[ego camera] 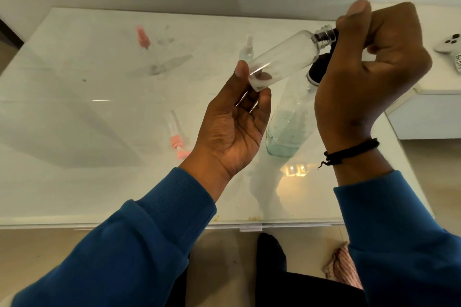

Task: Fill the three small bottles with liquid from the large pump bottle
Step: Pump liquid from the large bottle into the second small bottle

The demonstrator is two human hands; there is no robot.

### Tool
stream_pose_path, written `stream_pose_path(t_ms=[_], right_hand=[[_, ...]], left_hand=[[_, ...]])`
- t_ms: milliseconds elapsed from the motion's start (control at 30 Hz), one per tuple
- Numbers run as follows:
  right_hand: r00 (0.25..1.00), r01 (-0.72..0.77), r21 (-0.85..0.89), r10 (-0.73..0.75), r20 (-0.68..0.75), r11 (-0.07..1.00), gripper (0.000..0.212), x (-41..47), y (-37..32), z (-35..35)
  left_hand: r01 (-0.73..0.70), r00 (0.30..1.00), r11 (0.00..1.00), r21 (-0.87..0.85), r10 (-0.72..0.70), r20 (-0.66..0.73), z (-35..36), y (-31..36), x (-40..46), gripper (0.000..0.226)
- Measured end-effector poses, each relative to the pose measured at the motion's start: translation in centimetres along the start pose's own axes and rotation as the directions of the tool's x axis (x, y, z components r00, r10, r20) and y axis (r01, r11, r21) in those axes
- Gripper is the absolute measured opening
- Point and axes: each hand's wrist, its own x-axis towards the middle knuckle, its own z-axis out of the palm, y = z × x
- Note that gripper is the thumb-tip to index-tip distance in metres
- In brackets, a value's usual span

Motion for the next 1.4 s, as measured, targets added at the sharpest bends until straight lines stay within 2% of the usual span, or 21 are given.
stream_pose_path(t_ms=[200,367,500,733,1033,1400], right_hand=[[1.000,-0.009,-0.008,0.009,0.022,1.000,0.036,-0.45,0.02,-0.16],[1.000,0.009,-0.060,-0.010,-0.019,0.998,0.037,0.17,0.05,0.01],[1.000,-0.005,-0.037,0.005,0.009,0.999,0.037,-0.52,-0.16,-0.16],[0.999,-0.029,-0.062,0.031,0.030,0.998,0.038,-0.38,-0.24,-0.33],[0.998,-0.047,-0.057,0.049,0.049,0.997,0.039,-0.28,-0.15,-0.43],[0.997,-0.055,-0.059,0.058,0.047,0.997,0.039,-0.40,-0.18,-0.46]], left_hand=[[0.004,1.000,1.000,-0.004,-0.004,-0.014,0.04,-0.07,-0.25,0.051],[-0.003,1.000,1.000,-0.003,0.003,-0.011,0.05,-0.27,-0.07,0.056],[-0.005,1.000,1.000,-0.001,0.005,-0.016,-0.09,-0.19,-0.06,0.058],[-0.012,1.000,1.000,-0.013,0.012,0.002,-0.34,-0.11,0.28,0.077],[0.001,1.000,1.000,-0.032,0.000,0.018,-0.40,-0.13,0.39,0.069],[0.004,1.000,0.999,-0.034,-0.003,0.029,-0.82,-0.09,0.56,0.079]])
